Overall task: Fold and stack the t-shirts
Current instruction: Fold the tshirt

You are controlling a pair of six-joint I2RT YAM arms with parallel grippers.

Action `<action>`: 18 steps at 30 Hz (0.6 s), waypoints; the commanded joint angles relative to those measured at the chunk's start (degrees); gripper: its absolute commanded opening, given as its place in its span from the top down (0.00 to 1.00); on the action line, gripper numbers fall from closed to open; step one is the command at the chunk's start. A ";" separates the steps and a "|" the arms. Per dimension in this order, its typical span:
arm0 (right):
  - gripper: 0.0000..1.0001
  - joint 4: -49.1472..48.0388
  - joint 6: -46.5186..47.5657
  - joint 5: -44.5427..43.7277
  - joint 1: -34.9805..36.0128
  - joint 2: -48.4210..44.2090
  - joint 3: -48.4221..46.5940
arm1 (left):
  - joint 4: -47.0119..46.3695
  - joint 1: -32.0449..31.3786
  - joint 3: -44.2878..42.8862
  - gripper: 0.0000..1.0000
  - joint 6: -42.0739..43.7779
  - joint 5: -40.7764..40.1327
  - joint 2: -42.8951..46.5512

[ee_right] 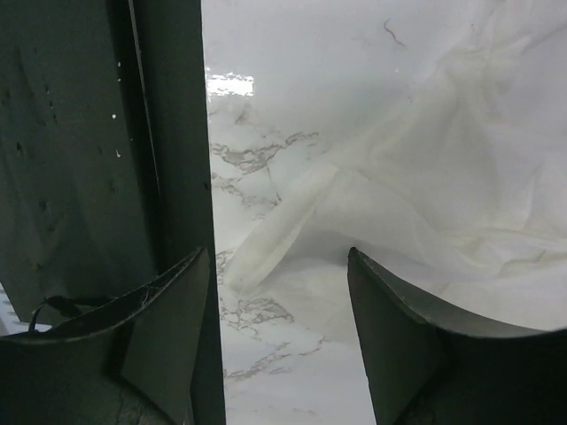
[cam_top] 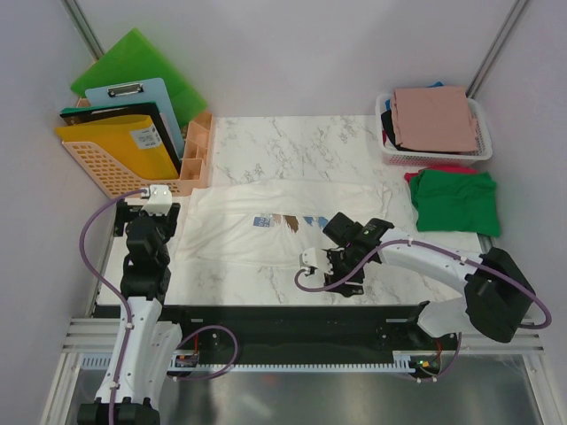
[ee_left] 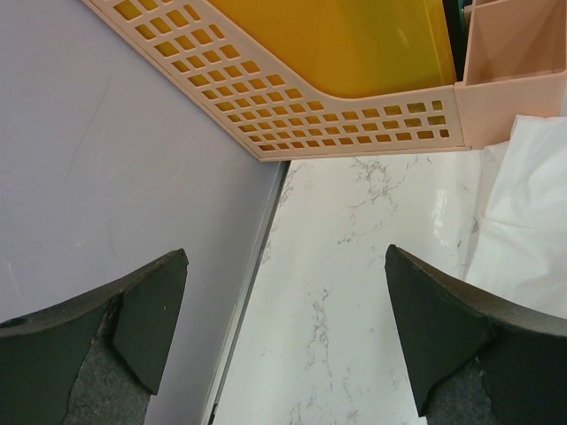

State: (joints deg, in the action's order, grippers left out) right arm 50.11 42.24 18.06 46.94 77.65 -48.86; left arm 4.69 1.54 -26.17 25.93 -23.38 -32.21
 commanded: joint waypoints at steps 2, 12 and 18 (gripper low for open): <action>0.30 -3.96 0.04 1.80 0.26 2.77 -0.44 | 0.15 0.22 -0.28 0.00 1.22 0.53 0.30; 1.00 -5.20 -1.19 -0.04 0.35 1.73 -0.53 | 0.50 0.13 -0.28 0.00 1.23 1.05 0.30; 1.00 -1.95 -1.81 -2.59 0.35 -5.57 -2.64 | 0.59 0.22 -0.19 0.00 1.22 1.49 0.30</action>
State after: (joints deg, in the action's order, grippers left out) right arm 46.50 41.10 16.58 47.05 76.05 -48.93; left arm 5.80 1.54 -26.17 25.93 -23.16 -32.21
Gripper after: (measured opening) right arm 0.007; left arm 0.997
